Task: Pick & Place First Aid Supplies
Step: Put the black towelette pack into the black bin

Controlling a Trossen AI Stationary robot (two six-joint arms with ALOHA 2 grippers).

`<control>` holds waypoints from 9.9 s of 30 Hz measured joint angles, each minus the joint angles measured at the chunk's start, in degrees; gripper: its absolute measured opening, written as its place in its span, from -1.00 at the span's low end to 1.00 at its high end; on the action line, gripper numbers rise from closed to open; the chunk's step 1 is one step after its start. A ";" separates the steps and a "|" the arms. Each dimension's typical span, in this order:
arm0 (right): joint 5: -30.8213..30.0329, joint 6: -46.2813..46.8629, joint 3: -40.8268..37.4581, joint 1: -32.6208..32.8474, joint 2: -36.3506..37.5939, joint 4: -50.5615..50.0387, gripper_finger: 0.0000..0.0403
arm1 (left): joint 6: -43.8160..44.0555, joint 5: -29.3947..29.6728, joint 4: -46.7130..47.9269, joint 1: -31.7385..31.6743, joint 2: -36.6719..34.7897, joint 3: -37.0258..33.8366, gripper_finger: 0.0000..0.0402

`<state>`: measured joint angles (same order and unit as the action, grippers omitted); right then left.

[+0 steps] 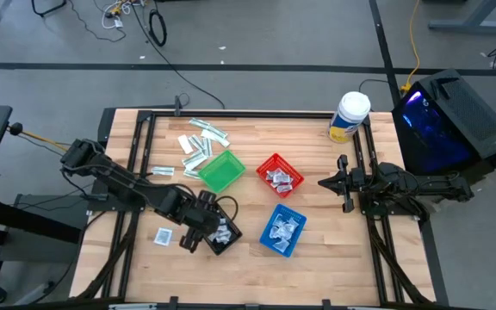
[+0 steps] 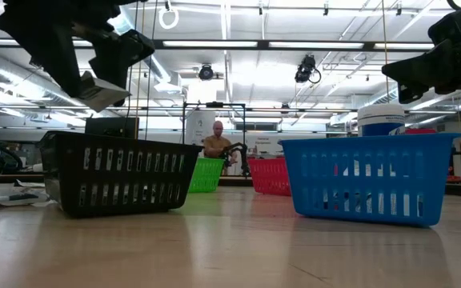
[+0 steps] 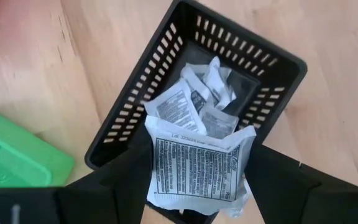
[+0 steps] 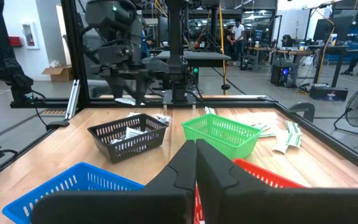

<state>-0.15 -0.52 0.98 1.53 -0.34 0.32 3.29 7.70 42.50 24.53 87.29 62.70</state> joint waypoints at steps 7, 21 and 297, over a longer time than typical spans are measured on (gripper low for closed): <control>-0.02 -0.02 0.02 -0.01 -0.02 0.02 -0.94 | 0.31 -0.42 -1.39 0.00 0.04 -0.26 0.28; -0.01 -0.02 0.00 -0.01 0.00 0.01 -0.94 | 0.50 -0.33 -1.89 0.07 0.04 -0.31 0.76; -0.02 0.00 0.00 0.01 0.00 0.01 -0.94 | -44.34 -6.93 -9.66 -4.48 -0.22 -5.09 0.15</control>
<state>-0.16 -0.52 0.97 1.54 -0.34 0.33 -41.05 0.77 32.84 20.05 87.07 57.60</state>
